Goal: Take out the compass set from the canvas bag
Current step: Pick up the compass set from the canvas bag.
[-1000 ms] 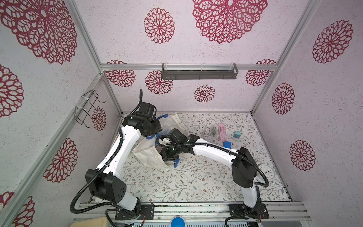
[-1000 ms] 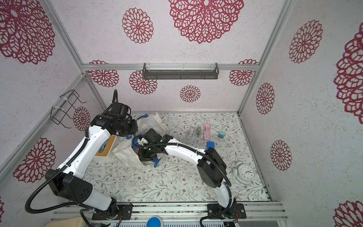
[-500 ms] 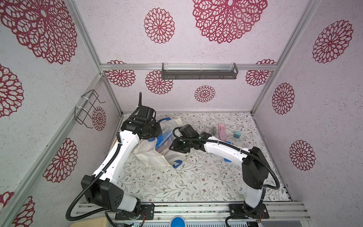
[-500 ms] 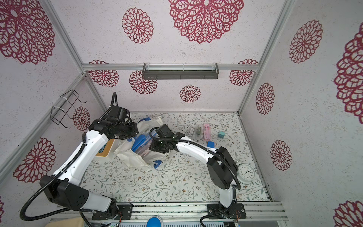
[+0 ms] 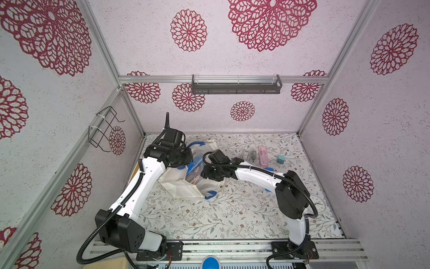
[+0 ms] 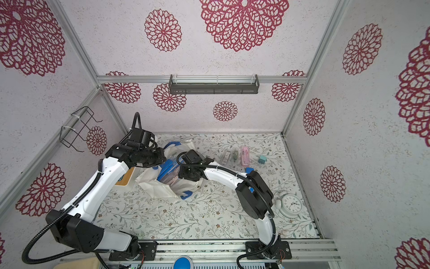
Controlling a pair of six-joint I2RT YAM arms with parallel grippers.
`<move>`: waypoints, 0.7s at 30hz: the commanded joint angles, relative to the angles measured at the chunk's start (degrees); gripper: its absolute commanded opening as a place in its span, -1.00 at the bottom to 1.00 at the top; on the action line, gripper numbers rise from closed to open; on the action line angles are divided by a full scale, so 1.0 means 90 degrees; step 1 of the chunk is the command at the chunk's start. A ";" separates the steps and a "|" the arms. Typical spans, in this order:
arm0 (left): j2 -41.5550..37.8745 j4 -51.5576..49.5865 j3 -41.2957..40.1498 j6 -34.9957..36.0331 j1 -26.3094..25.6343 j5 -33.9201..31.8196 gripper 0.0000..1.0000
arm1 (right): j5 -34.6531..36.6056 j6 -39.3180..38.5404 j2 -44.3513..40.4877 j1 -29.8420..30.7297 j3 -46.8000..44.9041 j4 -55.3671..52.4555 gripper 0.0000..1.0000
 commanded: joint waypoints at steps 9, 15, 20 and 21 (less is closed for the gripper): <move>-0.0331 -0.0006 -0.0128 -0.0071 -0.0068 0.0117 -1.00 | 0.0680 0.0033 0.0836 0.0016 0.0982 -0.0032 0.33; -0.0331 -0.0006 -0.0144 -0.0070 -0.0076 0.0129 -1.00 | 0.0992 0.0081 0.1440 -0.0034 0.1743 -0.0502 0.35; -0.0368 -0.0017 -0.0173 -0.0074 -0.0087 0.0119 -1.00 | 0.1083 0.0238 0.1866 -0.0050 0.2141 -0.0970 0.35; -0.0377 -0.0018 -0.0177 -0.0074 -0.0090 0.0125 -1.00 | 0.1128 0.0275 0.1882 -0.0043 0.2138 -0.1045 0.35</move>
